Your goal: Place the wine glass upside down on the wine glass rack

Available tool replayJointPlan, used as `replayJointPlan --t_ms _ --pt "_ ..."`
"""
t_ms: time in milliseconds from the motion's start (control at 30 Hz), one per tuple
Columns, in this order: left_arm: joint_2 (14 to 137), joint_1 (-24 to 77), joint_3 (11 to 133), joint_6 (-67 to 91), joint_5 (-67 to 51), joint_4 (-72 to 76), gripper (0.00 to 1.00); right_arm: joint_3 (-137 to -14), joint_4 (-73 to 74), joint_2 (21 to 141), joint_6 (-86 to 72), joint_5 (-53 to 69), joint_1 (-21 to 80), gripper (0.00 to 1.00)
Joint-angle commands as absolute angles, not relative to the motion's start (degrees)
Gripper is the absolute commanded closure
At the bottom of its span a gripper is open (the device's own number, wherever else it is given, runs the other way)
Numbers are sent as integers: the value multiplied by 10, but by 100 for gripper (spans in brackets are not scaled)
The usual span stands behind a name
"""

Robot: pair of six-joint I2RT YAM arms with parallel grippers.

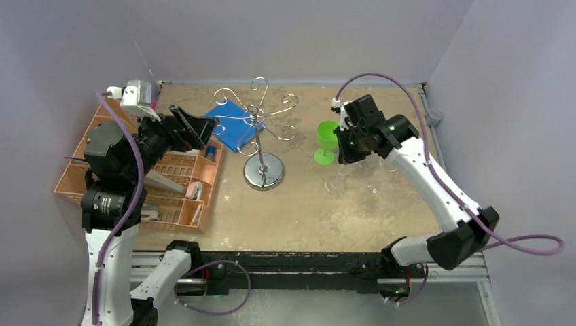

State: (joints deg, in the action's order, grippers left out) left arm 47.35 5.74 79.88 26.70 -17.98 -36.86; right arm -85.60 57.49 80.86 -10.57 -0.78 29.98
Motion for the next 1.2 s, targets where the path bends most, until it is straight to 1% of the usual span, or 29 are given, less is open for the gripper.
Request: replayJointPlan --t_ms 0,167,233,400,500,600,667,767,867,1033,1167 --pt "488 55 834 333 -296 -336 8 -865 571 722 -118 39 302 100" --pt "517 55 844 441 -390 -279 10 -851 545 647 -142 38 303 100" --pt "539 55 866 468 -424 -276 11 -847 531 621 -149 32 302 100" --pt "569 55 888 536 -445 -247 13 -835 489 565 -160 13 302 100" --pt "592 61 899 574 -460 -219 16 -836 468 544 -166 5 303 100" --pt "613 118 907 568 -412 -214 16 -831 441 525 -165 2 303 100" --pt "646 200 916 553 -378 -213 17 -821 402 513 -165 -13 302 100" --pt "707 275 940 537 -336 -212 20 -819 363 511 -167 -36 302 100" --pt "745 291 959 544 -318 -187 20 -816 320 509 -165 -72 302 100" --pt "783 306 968 610 -289 -110 22 -799 236 503 -160 -115 302 100" --pt "793 343 945 673 -186 -52 23 -787 169 489 -154 -96 303 100"
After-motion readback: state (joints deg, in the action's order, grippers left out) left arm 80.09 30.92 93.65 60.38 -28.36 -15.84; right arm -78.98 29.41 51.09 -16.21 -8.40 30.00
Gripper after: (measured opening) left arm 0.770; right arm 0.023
